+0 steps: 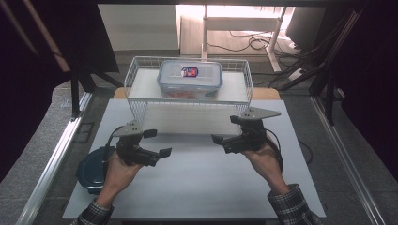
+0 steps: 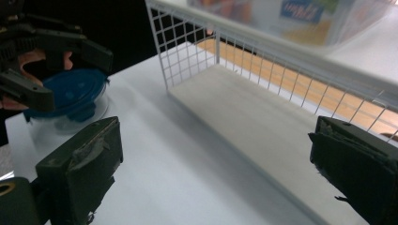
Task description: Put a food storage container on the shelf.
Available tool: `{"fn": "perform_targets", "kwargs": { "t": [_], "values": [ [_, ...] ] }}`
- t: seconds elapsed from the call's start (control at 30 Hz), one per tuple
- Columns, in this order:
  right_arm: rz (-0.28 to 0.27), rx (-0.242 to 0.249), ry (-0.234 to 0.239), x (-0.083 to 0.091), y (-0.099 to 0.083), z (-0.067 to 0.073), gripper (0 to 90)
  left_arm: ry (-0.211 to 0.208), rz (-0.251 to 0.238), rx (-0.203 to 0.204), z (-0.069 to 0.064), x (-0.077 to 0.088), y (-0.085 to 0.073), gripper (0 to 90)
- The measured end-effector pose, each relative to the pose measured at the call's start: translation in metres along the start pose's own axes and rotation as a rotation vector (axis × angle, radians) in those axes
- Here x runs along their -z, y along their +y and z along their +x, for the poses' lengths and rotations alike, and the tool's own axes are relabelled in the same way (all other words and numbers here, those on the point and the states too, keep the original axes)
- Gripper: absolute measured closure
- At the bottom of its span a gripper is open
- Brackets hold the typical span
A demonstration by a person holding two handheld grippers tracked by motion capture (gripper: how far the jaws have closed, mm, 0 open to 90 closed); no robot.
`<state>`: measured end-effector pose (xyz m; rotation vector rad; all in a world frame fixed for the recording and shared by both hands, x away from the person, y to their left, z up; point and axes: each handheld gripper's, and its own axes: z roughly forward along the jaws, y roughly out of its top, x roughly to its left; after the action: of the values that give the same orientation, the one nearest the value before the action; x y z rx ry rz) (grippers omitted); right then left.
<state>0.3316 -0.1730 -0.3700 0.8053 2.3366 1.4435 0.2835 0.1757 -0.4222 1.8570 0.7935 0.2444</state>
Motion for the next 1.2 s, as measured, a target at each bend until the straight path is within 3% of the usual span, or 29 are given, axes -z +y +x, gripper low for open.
{"fn": "perform_targets", "kwargs": {
  "t": [0.3, 0.43, 0.63, 0.83, 1.2],
  "values": [
    [0.014, 0.003, 0.008, 0.006, -0.022, 0.011, 2.3, -0.043, 0.003, 0.039, -0.014, 0.001, -0.023, 7.7],
    [0.021, -0.006, 0.016, 0.009, -0.04, 0.017, 2.6, -0.026, 0.013, 0.022, -0.021, 0.0, -0.032, 7.0],
    [0.035, -0.001, 0.01, 0.003, -0.064, 0.025, 2.6, 0.003, 0.021, -0.034, -0.029, -0.009, -0.056, 6.2],
    [0.011, -0.012, 0.009, 0.004, -0.083, 0.03, 2.8, -0.016, 0.055, 0.021, -0.029, -0.01, -0.072, 7.7],
    [0.035, -0.024, -0.003, 0.006, -0.115, 0.034, 3.4, 0.026, 0.095, -0.012, -0.034, -0.013, -0.096, 7.0]
  ]
}}
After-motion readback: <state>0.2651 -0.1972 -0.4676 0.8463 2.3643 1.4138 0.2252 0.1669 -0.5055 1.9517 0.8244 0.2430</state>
